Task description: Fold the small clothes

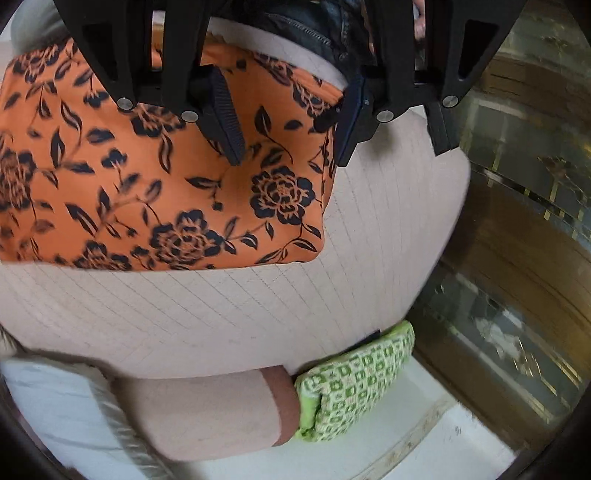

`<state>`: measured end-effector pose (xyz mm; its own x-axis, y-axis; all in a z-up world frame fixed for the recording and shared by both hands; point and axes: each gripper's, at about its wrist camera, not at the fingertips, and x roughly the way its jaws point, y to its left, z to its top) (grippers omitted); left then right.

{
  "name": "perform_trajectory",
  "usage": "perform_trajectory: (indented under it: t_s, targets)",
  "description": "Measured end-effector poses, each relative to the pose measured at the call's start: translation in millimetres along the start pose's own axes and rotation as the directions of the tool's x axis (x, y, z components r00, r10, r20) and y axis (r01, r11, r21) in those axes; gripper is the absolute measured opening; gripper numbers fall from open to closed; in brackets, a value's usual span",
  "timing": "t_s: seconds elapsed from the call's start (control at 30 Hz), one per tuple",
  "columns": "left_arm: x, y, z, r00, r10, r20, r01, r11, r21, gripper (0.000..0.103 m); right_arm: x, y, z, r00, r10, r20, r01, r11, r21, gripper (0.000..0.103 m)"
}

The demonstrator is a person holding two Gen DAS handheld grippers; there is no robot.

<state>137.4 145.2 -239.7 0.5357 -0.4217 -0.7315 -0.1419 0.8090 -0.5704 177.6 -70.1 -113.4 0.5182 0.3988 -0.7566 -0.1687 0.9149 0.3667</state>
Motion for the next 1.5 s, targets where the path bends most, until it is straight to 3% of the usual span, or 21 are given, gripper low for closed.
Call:
perform_trajectory:
  t_s: [0.13, 0.47, 0.5, 0.53, 0.57, 0.83, 0.93, 1.03, 1.1, 1.2, 1.3, 1.37, 1.5]
  targets:
    - [1, 5, 5, 1.0, -0.016, 0.024, 0.017, 0.999, -0.03, 0.052, 24, 17, 16, 0.999, -0.005, -0.039, 0.005, 1.0, -0.01, 0.049]
    - [5, 0, 6, 0.999, 0.013, 0.033, -0.013, 1.0, 0.007, 0.052, 88, 35, 37, 0.984, -0.005, -0.179, 0.005, 1.0, -0.001, 0.049]
    - [5, -3, 6, 0.999, 0.026, 0.031, -0.027, 0.999, 0.027, 0.05, 95, 34, 38, 0.98, 0.012, -0.201, -0.009, 1.0, 0.014, 0.049]
    - [4, -8, 5, 0.998, 0.044, 0.042, -0.046, 0.997, 0.054, 0.024, 102, 36, 39, 0.975, 0.022, -0.222, -0.019, 1.0, 0.016, 0.049]
    - [5, -12, 5, 0.998, 0.04, 0.042, -0.043, 0.996, 0.075, 0.012, 108, 38, 40, 0.97, 0.019, -0.243, -0.018, 1.0, 0.004, 0.049]
    - [-19, -25, -2, 0.988, -0.073, 0.136, 0.051, 0.987, 0.153, 0.01, 153, 58, 49, 0.927, 0.005, -0.375, -0.025, 0.999, -0.047, 0.049]
    - [-30, -34, -5, 0.977, -0.117, 0.181, 0.079, 0.976, 0.205, 0.01, 170, 63, 54, 0.907, -0.052, -0.417, 0.027, 0.998, -0.065, 0.049]
    - [-28, -36, -7, 0.978, -0.12, 0.173, 0.081, 0.973, 0.217, 0.01, 183, 70, 50, 0.881, -0.167, -0.443, 0.12, 0.984, -0.131, 0.047]
    - [-26, -37, -5, 0.979, -0.118, 0.169, 0.079, 0.972, 0.221, 0.01, 188, 72, 47, 0.871, -0.203, -0.447, 0.145, 0.976, -0.162, 0.035]
    - [-23, -40, -5, 0.981, -0.102, 0.164, 0.063, 0.972, 0.227, 0.009, 202, 66, 34, 0.851, -0.232, -0.471, 0.162, 0.969, -0.185, 0.026]
    - [-30, -45, -8, 0.976, -0.131, 0.175, 0.085, 0.964, 0.253, 0.009, 196, 58, 33, 0.866, -0.2, -0.459, 0.142, 0.977, -0.157, 0.016]
    - [-45, -55, -13, 0.973, -0.141, 0.184, 0.083, 0.952, 0.295, 0.009, 172, 49, 40, 0.895, -0.117, -0.431, 0.087, 0.992, -0.09, 0.014]
    - [-70, -82, -16, 0.964, -0.226, 0.138, 0.18, 0.941, 0.285, 0.009, 110, 24, 48, 0.938, 0.089, -0.334, -0.085, 0.996, 0.028, 0.012]
